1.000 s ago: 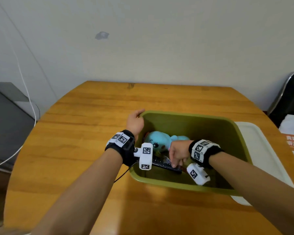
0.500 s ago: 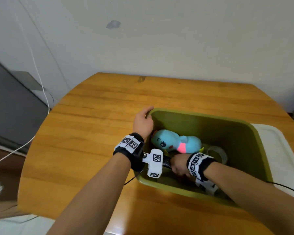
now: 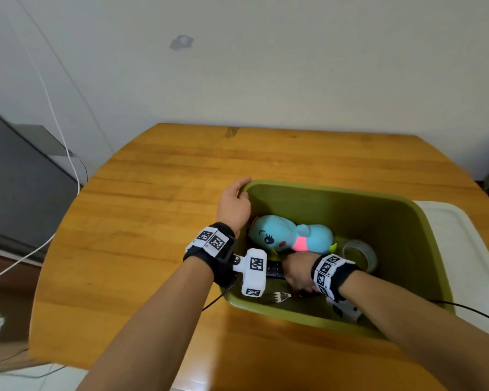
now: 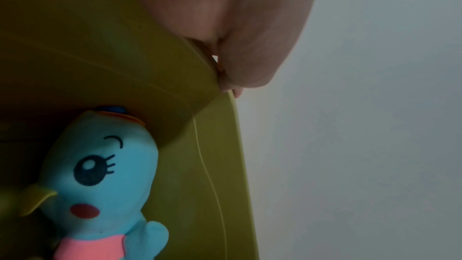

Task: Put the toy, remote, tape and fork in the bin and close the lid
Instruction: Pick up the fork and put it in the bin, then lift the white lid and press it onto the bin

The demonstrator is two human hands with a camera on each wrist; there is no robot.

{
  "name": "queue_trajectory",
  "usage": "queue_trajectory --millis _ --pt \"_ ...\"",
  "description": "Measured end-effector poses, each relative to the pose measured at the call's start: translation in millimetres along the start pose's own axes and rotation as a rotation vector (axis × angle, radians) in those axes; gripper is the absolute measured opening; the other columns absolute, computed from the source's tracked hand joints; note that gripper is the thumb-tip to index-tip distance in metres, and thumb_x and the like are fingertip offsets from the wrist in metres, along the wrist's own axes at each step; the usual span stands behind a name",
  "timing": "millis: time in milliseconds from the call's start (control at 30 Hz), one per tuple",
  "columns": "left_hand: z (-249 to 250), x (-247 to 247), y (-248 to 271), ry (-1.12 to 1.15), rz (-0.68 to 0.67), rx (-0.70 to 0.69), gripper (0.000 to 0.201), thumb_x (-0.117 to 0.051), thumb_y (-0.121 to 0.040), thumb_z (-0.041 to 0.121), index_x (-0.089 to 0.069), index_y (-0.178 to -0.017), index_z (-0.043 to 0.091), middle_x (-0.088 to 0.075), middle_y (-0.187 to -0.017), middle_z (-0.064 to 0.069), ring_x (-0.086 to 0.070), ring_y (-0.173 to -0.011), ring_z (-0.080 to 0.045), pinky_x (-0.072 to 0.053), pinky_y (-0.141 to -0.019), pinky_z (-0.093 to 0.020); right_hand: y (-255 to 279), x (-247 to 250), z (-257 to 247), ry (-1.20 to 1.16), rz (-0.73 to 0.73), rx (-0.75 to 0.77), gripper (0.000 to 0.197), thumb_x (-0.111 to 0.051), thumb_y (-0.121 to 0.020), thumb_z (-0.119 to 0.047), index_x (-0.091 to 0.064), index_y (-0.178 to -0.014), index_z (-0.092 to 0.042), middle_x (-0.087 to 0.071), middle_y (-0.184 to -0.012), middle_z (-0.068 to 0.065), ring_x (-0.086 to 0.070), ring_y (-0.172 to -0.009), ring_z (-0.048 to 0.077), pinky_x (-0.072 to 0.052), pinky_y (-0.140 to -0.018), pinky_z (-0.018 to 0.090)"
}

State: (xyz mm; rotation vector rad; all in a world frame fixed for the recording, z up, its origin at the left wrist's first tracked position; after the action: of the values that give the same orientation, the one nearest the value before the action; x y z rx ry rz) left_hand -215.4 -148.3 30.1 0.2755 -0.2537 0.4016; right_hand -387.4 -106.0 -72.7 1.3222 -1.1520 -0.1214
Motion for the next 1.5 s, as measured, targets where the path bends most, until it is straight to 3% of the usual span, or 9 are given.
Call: queue_trajectory --millis 133,233,500,667,867,967,1167,1333,1500 --pt "-1 0 1 -0.007 0.003 0.008 0.045 -0.041 -0.099 0.005 -0.059 -0.135 0.025 -0.055 -0.146 -0.002 -0.056 -0.128 -0.038 -0.049 -0.105 -0.044 5 -3 8 -0.074 -0.013 -0.035 0.015 -0.064 -0.092 -0.017 -0.075 -0.089 -0.006 -0.063 -0.052 -0.003 -0.050 -0.027 -0.003 -0.052 -0.051 0.021" --pt "-1 -1 -1 -0.021 0.002 -0.014 0.045 -0.041 -0.099 0.005 -0.059 -0.135 0.026 -0.055 -0.146 -0.003 -0.066 -0.106 -0.038 -0.054 -0.089 -0.038 12 8 16 -0.250 0.023 -0.032 0.029 -0.073 -0.089 -0.031 -0.076 -0.086 -0.002 -0.077 -0.067 0.006 -0.072 -0.053 0.014 -0.064 -0.068 0.033" --pt "0 -5 -9 -0.099 -0.005 0.015 0.053 -0.036 -0.091 -0.006 -0.054 -0.136 0.015 -0.061 -0.133 -0.011 -0.052 -0.063 -0.016 -0.046 -0.061 -0.029 116 103 63 -0.771 0.534 0.076 0.037 -0.072 -0.093 -0.035 -0.073 -0.092 0.002 -0.078 -0.073 0.012 -0.074 -0.061 0.021 -0.049 -0.046 0.024" --pt "33 -33 -14 -0.320 -0.089 0.024 0.050 -0.045 -0.089 0.013 -0.047 -0.139 0.010 -0.055 -0.140 -0.014 -0.055 -0.122 -0.032 -0.046 -0.105 -0.047 219 123 147 -1.047 0.990 -0.019 0.025 -0.067 -0.096 -0.028 -0.072 -0.092 -0.003 -0.073 -0.067 0.011 -0.066 -0.051 0.019 -0.042 -0.042 0.023" --pt "60 -95 -13 -0.653 -0.248 0.005 0.051 -0.042 -0.081 0.032 -0.065 -0.125 0.024 -0.068 -0.111 -0.009 -0.053 -0.129 -0.034 -0.015 -0.121 -0.057 260 45 273 -1.249 1.388 -0.481 0.021 -0.065 -0.092 -0.029 -0.073 -0.089 -0.009 -0.070 -0.067 0.006 -0.054 -0.044 0.016 -0.037 -0.046 0.026" --pt "60 -120 -7 -0.920 -0.269 0.016 0.045 -0.037 -0.091 0.030 -0.064 -0.126 0.029 -0.059 -0.137 -0.012 -0.033 -0.145 -0.033 0.011 -0.119 -0.060 232 -17 309 -1.357 1.274 -0.654 0.020 -0.060 -0.097 -0.025 -0.069 -0.099 -0.007 -0.073 -0.091 0.013 -0.062 -0.062 0.021 -0.044 -0.054 0.029" --pt "56 -128 -1 -1.027 -0.209 -0.054 0.056 -0.023 -0.095 0.042 -0.059 -0.135 0.024 -0.043 -0.155 -0.011 -0.023 -0.150 -0.033 0.014 -0.118 -0.063 171 -116 342 -1.693 1.026 -0.879 0.023 -0.062 -0.097 -0.017 -0.066 -0.112 0.001 -0.073 -0.110 0.015 -0.060 -0.068 0.019 -0.043 -0.055 0.030" --pt "50 -129 -5 -1.039 -0.187 -0.068 0.055 -0.023 -0.095 0.043 -0.062 -0.129 0.024 -0.046 -0.152 -0.008 -0.026 -0.148 -0.032 0.013 -0.118 -0.063 164 -135 355 -1.438 0.781 -0.983 0.022 -0.064 -0.096 -0.017 -0.070 -0.099 0.003 -0.069 -0.113 0.021 -0.058 -0.067 0.023 -0.037 -0.049 0.028" --pt "47 -131 -5 -1.036 -0.175 -0.060 0.051 -0.023 -0.092 0.040 -0.066 -0.113 0.020 -0.051 -0.146 -0.008 -0.028 -0.145 -0.033 0.011 -0.118 -0.064 159 -133 359 -1.261 0.705 -1.009 0.032 -0.076 -0.087 -0.018 -0.072 -0.109 0.004 -0.072 -0.114 0.021 -0.068 -0.101 0.037 -0.057 -0.085 0.042"
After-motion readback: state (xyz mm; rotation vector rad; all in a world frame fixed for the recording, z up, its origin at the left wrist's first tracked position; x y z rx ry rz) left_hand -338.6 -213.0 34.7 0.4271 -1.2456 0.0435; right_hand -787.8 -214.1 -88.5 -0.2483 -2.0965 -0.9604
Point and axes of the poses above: each hand's wrist, its own y-axis away from the middle knuckle, its own x-axis out of the back of the hand, z = x × y, the point moved 7 cm from there along -y, towards the middle knuckle
